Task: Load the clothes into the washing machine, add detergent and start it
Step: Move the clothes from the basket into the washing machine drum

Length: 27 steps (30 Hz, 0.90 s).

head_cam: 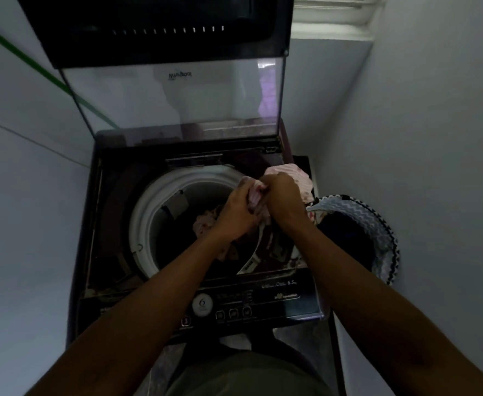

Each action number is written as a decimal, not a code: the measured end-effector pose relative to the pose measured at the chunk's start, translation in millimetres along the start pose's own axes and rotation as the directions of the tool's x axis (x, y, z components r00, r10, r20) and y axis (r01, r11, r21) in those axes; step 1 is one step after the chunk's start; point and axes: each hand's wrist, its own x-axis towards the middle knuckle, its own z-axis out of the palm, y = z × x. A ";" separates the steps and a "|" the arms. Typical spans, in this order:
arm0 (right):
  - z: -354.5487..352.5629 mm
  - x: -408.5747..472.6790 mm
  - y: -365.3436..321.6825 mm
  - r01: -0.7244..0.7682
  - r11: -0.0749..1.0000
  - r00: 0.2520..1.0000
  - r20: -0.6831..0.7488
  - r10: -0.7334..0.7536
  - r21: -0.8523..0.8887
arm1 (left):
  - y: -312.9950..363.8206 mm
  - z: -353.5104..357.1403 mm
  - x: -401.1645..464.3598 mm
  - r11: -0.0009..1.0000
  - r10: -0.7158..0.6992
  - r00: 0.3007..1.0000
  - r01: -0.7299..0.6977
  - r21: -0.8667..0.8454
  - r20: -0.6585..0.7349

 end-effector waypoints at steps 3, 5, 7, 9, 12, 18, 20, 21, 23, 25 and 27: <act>11.9 -3.0 -30.1 0.058 0.992 0.996 0.062 -0.066 0.113 | -7.6 -12.2 -4.5 0.998 -0.058 0.994 0.059 0.006 -0.090; 22.1 -5.6 -46.6 0.101 0.984 0.990 0.084 -0.115 0.146 | -15.0 -23.1 -7.9 0.992 -0.123 0.985 0.123 -0.013 -0.117; 31.0 -7.9 -59.5 0.123 0.979 0.986 0.093 -0.139 0.162 | -20.5 -34.5 -12.5 0.989 -0.150 0.977 0.149 -0.013 -0.153; 39.2 -9.8 -73.8 0.163 0.975 0.982 0.073 -0.176 0.154 | -28.1 -47.9 -17.5 0.981 -0.194 0.963 0.191 -0.031 -0.187; 54.8 -9.5 -86.7 0.170 0.967 0.976 0.103 -0.192 0.189 | -36.0 -65.8 -29.0 0.967 -0.255 0.947 0.249 -0.052 -0.195; 87.5 -14.5 -109.5 -0.183 0.939 0.869 0.495 0.016 0.292 | -65.0 -92.1 -49.0 0.932 -0.361 0.924 0.363 -0.009 -0.125; 101.5 -13.8 -106.3 -0.307 0.929 0.762 0.639 0.109 0.208 | -73.1 -95.8 -57.8 0.922 -0.387 0.921 0.387 -0.005 -0.038; 102.0 -14.6 -106.0 -0.271 0.951 0.712 0.696 0.094 0.149 | -75.4 -96.7 -61.9 0.916 -0.401 0.916 0.401 -0.010 -0.010; 107.3 -15.1 -98.6 -0.149 0.986 0.734 0.676 0.062 0.072 | -80.4 -96.4 -65.9 0.912 -0.409 0.912 0.409 -0.004 -0.012; 101.1 -17.0 -96.6 -0.093 0.992 0.755 0.656 0.014 0.085 | -81.5 -95.8 -65.6 0.915 -0.402 0.915 0.402 0.010 -0.029; 97.1 -15.2 -94.7 -0.061 0.992 0.817 0.577 -0.012 0.106 | -78.3 -95.8 -62.9 0.924 -0.382 0.924 0.383 0.024 -0.020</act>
